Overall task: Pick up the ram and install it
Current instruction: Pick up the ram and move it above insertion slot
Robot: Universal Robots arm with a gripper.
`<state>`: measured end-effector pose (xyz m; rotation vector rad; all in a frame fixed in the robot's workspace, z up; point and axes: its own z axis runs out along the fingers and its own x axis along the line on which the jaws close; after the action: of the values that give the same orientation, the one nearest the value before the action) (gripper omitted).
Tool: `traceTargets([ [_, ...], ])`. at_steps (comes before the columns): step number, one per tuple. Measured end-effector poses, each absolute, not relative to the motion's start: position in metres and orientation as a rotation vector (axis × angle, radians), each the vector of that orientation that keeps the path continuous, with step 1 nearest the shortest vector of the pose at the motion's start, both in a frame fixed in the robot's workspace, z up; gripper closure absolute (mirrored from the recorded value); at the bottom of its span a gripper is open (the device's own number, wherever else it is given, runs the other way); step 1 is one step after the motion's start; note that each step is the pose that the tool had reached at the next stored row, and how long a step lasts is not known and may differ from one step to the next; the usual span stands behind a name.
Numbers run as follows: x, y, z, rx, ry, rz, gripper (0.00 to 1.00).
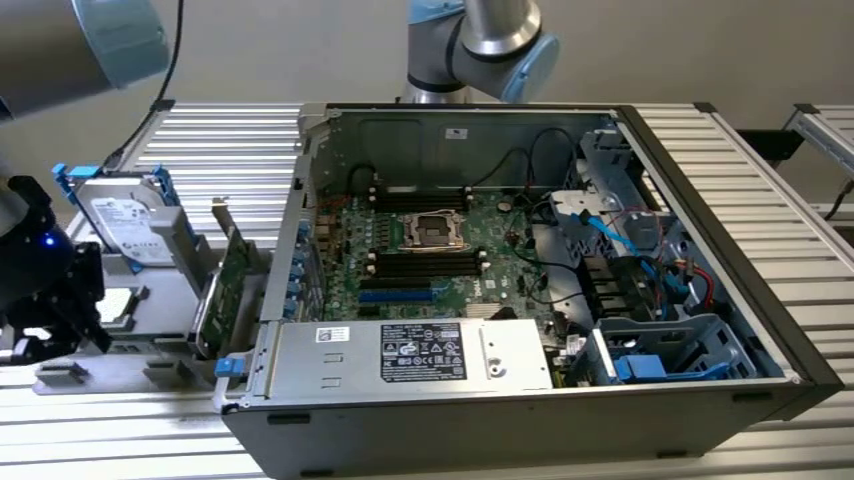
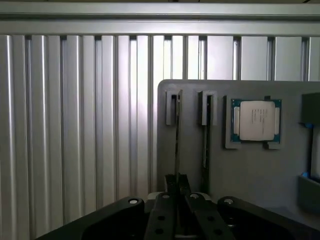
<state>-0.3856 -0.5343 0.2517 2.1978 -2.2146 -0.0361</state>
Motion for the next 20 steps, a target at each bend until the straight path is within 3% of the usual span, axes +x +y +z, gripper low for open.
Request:
traceTargets([
  [20,-0.346,-0.533,0.339,2.217,-2.192,-0.039,0.86],
])
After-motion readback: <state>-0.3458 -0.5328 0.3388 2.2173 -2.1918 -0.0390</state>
